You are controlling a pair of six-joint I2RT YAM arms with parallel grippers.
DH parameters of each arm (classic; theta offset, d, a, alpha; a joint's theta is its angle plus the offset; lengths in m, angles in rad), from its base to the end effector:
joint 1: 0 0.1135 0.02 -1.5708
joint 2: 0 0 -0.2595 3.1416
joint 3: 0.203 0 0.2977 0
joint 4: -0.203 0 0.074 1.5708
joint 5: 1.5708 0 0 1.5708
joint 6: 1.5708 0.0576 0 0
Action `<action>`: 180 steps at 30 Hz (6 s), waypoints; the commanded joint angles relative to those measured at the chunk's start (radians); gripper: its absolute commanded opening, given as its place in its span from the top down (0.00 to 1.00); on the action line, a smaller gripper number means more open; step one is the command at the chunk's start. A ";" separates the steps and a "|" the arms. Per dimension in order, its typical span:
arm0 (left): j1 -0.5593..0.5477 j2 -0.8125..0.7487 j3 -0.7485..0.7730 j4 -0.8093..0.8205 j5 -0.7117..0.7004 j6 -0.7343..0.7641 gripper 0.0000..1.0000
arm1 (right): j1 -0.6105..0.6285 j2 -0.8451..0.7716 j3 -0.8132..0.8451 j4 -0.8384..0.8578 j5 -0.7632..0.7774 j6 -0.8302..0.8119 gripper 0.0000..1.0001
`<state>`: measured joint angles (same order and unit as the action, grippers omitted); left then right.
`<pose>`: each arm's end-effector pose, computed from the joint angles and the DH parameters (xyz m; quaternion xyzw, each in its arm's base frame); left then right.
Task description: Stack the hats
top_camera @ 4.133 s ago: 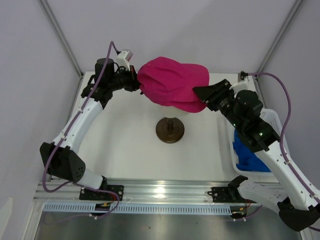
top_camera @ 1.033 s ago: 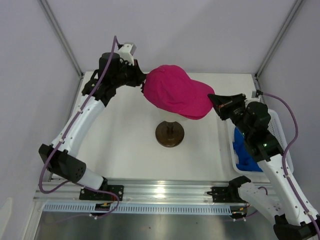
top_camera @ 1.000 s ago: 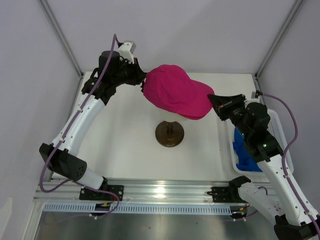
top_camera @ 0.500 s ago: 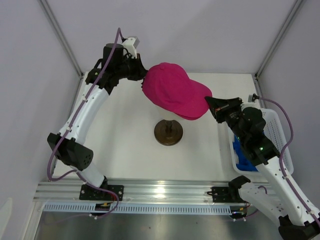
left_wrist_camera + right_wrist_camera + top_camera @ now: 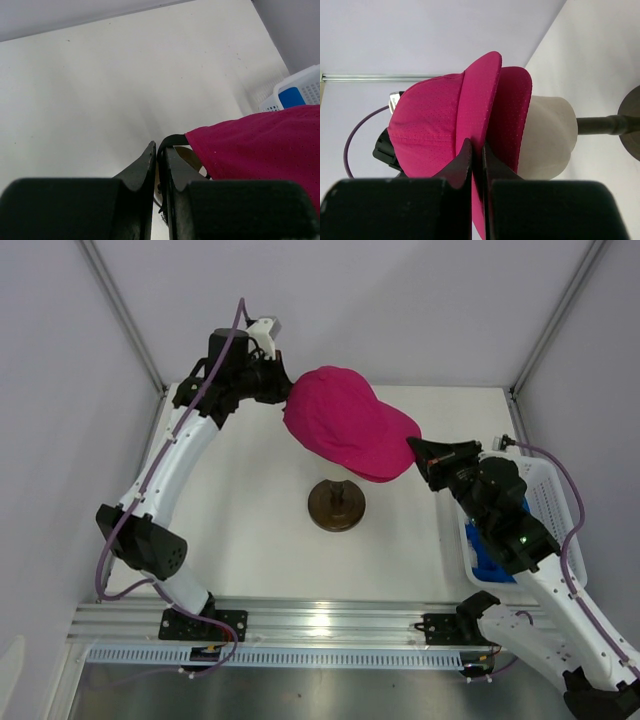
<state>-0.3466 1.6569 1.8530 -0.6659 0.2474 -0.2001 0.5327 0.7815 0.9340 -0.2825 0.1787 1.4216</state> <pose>0.4019 -0.1602 0.4289 0.1263 0.8388 -0.2414 0.4715 0.2158 0.1153 0.3830 0.3750 0.6505 0.5071 0.4231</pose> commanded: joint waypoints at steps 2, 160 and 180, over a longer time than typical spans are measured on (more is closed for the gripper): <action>0.046 0.027 0.035 -0.032 -0.125 0.056 0.87 | 0.062 0.051 -0.009 -0.469 0.068 -0.072 1.00; 0.172 -0.882 -0.864 0.229 -0.151 -0.050 0.01 | -0.911 0.179 0.083 -1.031 0.300 -0.504 0.01; 0.172 -0.795 -0.762 0.163 -0.171 -0.024 0.00 | -1.040 0.369 -0.060 -0.718 0.205 -0.589 0.05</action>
<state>-0.1806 0.8574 1.0409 -0.4911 0.0834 -0.2420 -0.4965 1.1515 0.8864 -0.9932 0.4038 0.8124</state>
